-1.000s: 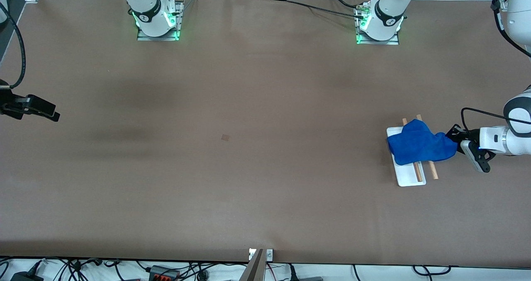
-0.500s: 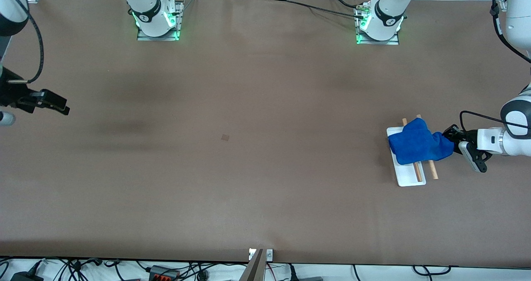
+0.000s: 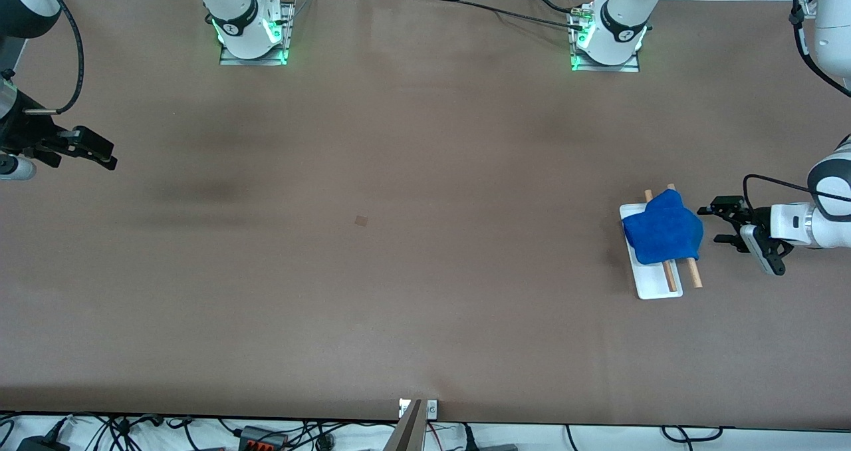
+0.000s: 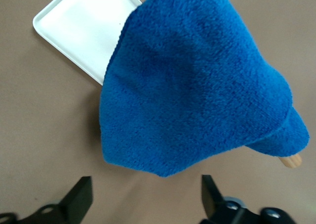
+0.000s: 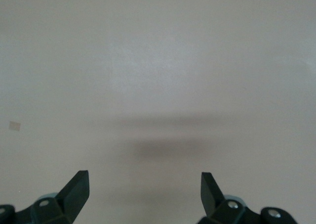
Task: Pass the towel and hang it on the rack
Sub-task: 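Open the left gripper and draw it back from the rack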
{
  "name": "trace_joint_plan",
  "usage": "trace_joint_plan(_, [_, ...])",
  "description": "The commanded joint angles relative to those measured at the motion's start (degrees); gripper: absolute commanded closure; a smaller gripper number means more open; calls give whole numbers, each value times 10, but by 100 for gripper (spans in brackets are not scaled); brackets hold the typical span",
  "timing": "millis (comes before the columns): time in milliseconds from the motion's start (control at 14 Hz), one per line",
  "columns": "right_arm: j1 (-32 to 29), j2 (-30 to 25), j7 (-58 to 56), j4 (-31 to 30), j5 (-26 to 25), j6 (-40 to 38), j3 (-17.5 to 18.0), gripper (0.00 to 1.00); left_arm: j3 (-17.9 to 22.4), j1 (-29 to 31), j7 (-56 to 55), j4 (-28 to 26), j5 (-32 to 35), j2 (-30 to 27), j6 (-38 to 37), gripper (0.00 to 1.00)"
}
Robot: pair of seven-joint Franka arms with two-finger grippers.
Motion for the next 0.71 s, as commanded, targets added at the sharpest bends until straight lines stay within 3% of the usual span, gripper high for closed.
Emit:
trace_joint_plan(0, [-7, -11, -16, 2, -4, -8, 9, 0, -4, 9, 12, 27, -7, -6, -42, 0])
trace_joint_plan(286, [-8, -11, -9, 15, -2, -11, 9, 0, -3, 18, 13, 55, -3, -9, -83, 0])
trace_joint_plan(643, [-4, -11, -9, 15, -2, -12, 13, 0, -3, 32, -10, 56, -3, -51, -91, 0])
